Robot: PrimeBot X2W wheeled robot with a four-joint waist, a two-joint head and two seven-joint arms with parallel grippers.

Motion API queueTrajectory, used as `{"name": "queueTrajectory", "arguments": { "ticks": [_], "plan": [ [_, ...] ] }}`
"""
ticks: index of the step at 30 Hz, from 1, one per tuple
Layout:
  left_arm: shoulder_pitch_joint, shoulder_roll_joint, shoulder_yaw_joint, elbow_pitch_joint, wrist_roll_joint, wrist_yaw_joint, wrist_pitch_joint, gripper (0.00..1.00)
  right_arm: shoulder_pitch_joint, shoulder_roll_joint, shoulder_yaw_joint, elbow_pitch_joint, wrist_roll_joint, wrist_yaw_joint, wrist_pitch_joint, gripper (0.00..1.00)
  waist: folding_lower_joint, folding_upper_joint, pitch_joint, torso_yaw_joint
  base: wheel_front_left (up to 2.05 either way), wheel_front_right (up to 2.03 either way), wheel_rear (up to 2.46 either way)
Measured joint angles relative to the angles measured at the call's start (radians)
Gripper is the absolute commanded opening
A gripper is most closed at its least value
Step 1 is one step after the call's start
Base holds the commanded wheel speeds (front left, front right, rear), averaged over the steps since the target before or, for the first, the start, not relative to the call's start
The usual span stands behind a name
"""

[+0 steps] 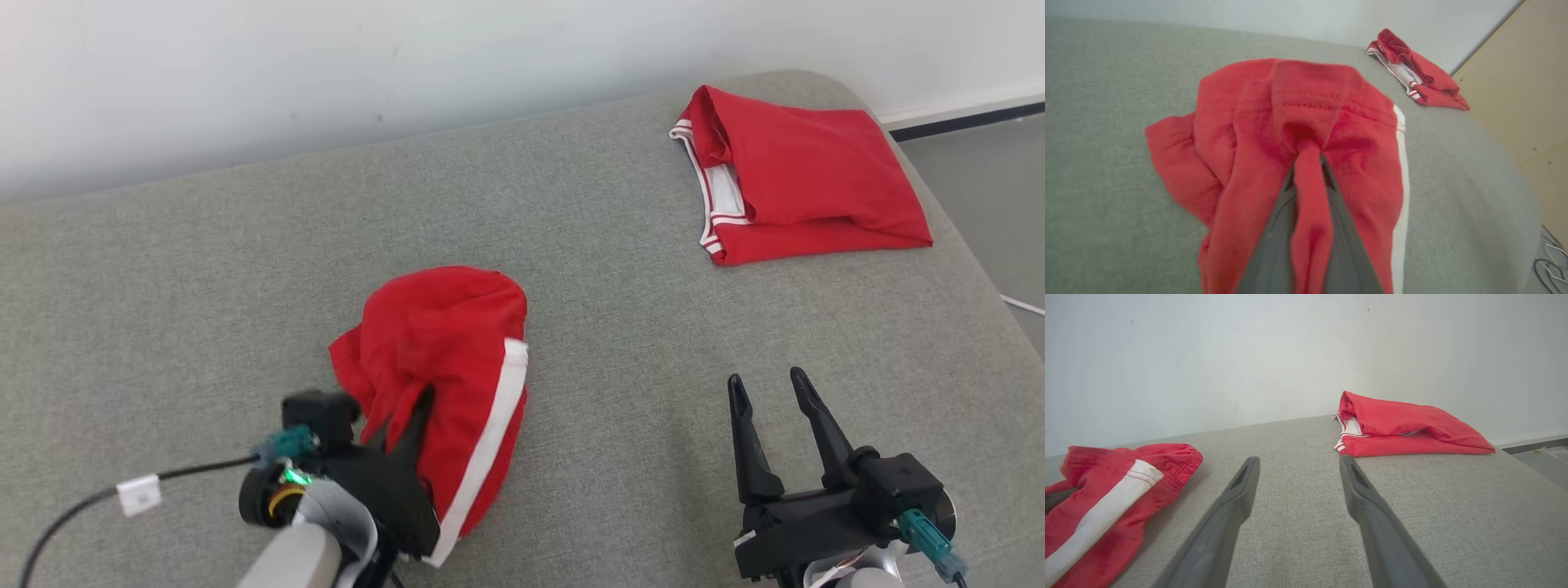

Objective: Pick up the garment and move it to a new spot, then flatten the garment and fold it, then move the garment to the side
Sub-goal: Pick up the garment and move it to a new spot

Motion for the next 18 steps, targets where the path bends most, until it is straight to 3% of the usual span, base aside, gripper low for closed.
{"name": "queueTrajectory", "arguments": {
  "ticks": [4, 5, 6, 14, 18],
  "plan": [
    [0.002, -0.021, -0.023, 0.088, 0.010, -0.017, -0.049, 0.00, -0.001, 0.000, 0.005, 0.005, -0.007, 0.000, 0.000, 1.00, 0.0000, 0.0000, -0.007, 0.008, 0.00, 0.00, 0.00],
    [-0.002, -0.022, -0.031, 0.101, 0.021, -0.018, -0.065, 0.40, -0.001, 0.000, 0.005, 0.007, -0.008, 0.000, 0.000, 1.00, 0.0000, 0.0000, -0.010, 0.011, 0.00, 0.00, 0.00],
    [-0.007, -0.025, -0.036, 0.113, 0.033, -0.022, -0.083, 1.00, -0.001, 0.000, 0.005, 0.008, -0.009, 0.000, 0.000, 1.00, 0.0000, 0.0000, -0.013, 0.015, 0.00, 0.00, 0.00],
    [-0.046, -0.036, -0.035, 0.131, 0.053, -0.034, -0.205, 1.00, 0.012, 0.000, -0.008, 0.005, -0.019, 0.000, 0.000, 1.00, 0.0000, 0.0000, -0.049, 0.065, 0.00, 0.00, 0.00],
    [-0.041, -0.008, 0.008, 0.075, 0.088, 0.003, -0.246, 1.00, 0.018, 0.000, -0.021, -0.003, -0.028, 0.000, 0.000, 1.00, -0.0001, 0.0000, -0.076, 0.116, 0.00, 0.00, 0.00]
  ]
}}
